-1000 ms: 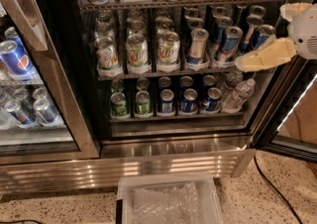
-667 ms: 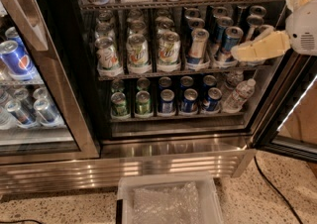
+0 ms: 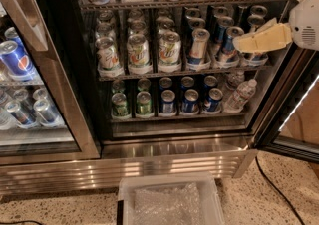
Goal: Pick coke can from top shelf of fridge
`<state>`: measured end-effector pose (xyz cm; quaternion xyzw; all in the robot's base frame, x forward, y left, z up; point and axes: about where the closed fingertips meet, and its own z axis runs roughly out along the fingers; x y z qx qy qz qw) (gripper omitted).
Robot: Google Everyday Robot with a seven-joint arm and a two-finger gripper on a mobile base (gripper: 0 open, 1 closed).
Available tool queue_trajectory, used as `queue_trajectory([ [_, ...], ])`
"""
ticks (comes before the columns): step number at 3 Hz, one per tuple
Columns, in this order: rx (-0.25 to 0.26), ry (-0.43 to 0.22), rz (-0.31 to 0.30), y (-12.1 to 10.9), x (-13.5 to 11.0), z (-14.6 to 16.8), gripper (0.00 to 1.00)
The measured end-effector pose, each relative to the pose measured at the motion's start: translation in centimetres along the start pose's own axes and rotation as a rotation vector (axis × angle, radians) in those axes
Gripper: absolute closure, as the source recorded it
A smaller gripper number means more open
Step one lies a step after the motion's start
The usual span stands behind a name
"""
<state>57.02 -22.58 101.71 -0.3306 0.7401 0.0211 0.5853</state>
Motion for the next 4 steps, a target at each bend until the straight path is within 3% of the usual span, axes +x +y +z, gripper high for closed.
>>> queue_trajectory([
  [1, 0.035, -0.082, 0.024, -1.3, -1.0, 1.9, 0.0],
  [2, 0.103, -0.148, 0.033, -3.7, -2.4, 3.3, 0.03],
  [3, 0.179, -0.175, 0.034, -5.5, -3.1, 3.7, 0.17],
  [4, 0.247, -0.186, 0.029, -6.7, -3.3, 3.4, 0.19],
])
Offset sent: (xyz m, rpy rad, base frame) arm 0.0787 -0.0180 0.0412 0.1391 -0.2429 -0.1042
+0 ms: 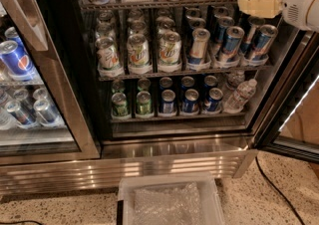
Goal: Pick coke can from top shelf of fridge
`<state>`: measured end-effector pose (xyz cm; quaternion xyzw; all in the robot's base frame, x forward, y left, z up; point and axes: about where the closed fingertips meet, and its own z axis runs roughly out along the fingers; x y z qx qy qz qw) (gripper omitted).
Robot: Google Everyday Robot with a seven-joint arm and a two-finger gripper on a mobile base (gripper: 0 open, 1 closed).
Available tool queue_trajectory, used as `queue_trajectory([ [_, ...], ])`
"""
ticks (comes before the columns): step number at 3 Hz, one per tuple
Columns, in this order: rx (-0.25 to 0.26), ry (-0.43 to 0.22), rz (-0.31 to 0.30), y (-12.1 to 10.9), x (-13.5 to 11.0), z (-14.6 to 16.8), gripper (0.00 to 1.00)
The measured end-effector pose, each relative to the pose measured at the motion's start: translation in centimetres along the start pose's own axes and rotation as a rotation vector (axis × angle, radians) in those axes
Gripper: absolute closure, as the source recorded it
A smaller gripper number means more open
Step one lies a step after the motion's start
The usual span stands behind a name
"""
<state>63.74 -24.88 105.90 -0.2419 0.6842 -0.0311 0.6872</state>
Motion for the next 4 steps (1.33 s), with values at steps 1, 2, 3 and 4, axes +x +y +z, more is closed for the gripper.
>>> queue_trajectory([
  [1, 0.047, -0.011, -0.02, -0.7, -0.4, -0.2, 0.22],
  [2, 0.087, -0.009, -0.012, -1.9, 0.0, -0.6, 0.21],
  [3, 0.107, -0.002, 0.01, -2.8, 0.9, 0.1, 0.21],
  [4, 0.123, -0.006, 0.036, -3.8, 1.4, 0.9, 0.22],
])
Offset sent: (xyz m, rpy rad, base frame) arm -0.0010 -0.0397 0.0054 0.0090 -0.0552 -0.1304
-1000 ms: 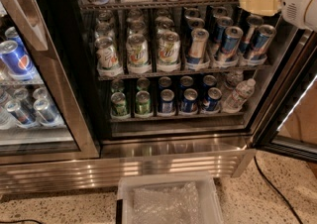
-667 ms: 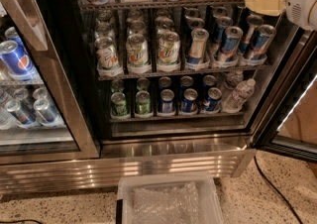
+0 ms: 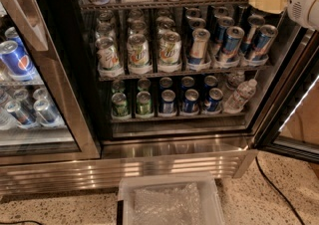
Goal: Pick coke can from top shelf of fridge
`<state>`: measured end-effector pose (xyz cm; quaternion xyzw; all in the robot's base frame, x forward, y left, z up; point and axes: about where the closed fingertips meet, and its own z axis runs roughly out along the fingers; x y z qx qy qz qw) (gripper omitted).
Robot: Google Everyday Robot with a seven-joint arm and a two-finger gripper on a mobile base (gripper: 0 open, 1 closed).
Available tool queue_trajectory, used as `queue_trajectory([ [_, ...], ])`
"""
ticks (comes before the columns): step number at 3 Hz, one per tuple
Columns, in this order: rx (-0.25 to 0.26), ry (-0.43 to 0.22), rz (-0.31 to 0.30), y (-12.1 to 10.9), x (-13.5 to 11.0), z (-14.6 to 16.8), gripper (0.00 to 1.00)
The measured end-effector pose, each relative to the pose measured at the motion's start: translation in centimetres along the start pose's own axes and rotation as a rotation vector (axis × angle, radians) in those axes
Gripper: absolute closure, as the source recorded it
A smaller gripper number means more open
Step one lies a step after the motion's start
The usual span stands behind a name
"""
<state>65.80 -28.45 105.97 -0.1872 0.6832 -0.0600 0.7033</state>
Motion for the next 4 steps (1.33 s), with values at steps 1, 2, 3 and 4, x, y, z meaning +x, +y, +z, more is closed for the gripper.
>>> queue_trajectory([
  [1, 0.042, -0.012, -0.005, -0.9, -0.4, 0.9, 0.21],
  [2, 0.127, -0.017, -0.009, -2.2, -0.9, 0.3, 0.23],
  [3, 0.174, -0.038, 0.018, -3.2, -1.2, 0.5, 0.24],
  [4, 0.186, -0.065, 0.052, -3.7, -1.5, 1.2, 0.24],
])
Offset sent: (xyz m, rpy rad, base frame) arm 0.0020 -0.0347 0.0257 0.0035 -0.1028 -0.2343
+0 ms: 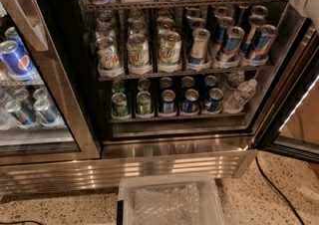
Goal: Pick coke can from top shelf of fridge
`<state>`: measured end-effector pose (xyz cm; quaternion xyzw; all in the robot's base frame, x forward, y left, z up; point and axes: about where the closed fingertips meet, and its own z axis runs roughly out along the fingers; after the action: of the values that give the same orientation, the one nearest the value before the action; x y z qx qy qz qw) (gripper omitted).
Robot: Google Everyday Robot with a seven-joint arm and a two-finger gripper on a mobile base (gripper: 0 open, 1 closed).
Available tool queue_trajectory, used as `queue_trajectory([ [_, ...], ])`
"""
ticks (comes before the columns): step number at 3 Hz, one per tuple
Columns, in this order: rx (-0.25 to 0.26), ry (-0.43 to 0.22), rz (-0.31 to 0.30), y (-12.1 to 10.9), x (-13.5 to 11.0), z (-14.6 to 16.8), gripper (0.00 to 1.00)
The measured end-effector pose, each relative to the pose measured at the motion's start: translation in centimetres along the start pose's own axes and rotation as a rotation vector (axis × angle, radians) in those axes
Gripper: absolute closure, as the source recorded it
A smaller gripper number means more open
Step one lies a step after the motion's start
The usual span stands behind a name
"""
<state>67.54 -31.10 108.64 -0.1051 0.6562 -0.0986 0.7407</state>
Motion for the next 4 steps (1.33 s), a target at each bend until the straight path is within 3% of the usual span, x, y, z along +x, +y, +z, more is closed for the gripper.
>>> queue_trajectory([
  [2, 0.003, -0.02, 0.062, -0.5, 0.5, 1.3, 0.3],
  [4, 0.031, -0.023, 0.085, -1.3, 1.3, 2.0, 0.27],
])
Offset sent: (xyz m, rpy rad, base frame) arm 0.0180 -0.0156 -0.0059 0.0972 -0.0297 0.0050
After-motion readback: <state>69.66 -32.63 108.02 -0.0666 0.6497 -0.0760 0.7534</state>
